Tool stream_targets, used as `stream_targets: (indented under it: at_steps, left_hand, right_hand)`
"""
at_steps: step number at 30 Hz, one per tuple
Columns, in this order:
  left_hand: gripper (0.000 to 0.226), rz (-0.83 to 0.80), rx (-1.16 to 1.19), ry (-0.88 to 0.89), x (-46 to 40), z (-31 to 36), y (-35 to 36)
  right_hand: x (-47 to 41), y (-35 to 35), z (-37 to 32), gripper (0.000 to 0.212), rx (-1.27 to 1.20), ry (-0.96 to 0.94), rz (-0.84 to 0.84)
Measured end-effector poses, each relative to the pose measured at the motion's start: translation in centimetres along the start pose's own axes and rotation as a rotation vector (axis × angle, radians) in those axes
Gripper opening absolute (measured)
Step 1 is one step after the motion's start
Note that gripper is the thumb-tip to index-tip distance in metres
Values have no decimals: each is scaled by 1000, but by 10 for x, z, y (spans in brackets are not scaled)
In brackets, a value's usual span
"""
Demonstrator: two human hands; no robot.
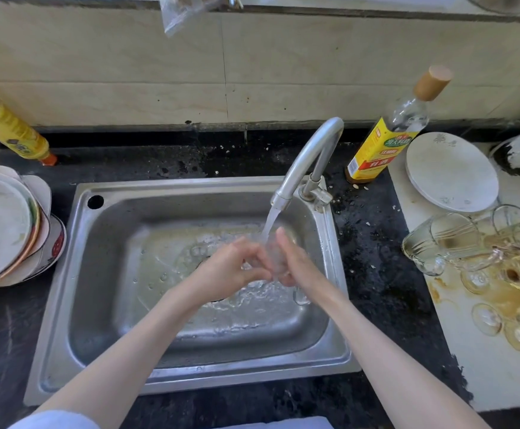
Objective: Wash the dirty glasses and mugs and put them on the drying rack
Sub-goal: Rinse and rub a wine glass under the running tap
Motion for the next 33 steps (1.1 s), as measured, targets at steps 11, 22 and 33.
stream_targets:
  at_steps: [11, 22, 33]
  left_hand:
    - [19, -31, -56, 24, 3, -11, 4]
    - [20, 66, -107, 38, -7, -12, -11]
    - [33, 200, 33, 53, -11, 0, -24]
  right_hand:
    - [1, 4, -4, 42, 81, 6, -11]
    - [4, 7, -10, 47, 22, -21, -48]
    - [4, 12, -22, 50, -29, -47, 10]
Point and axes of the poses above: each hand's wrist, its own x-axis away from the middle knuckle, its own y-axis out of the palm, z = x × y, the point moved 5 cm from there along -x, towards the middle knuckle, and after that the axes turned 14 degrees about z, right-handed, at the moved point
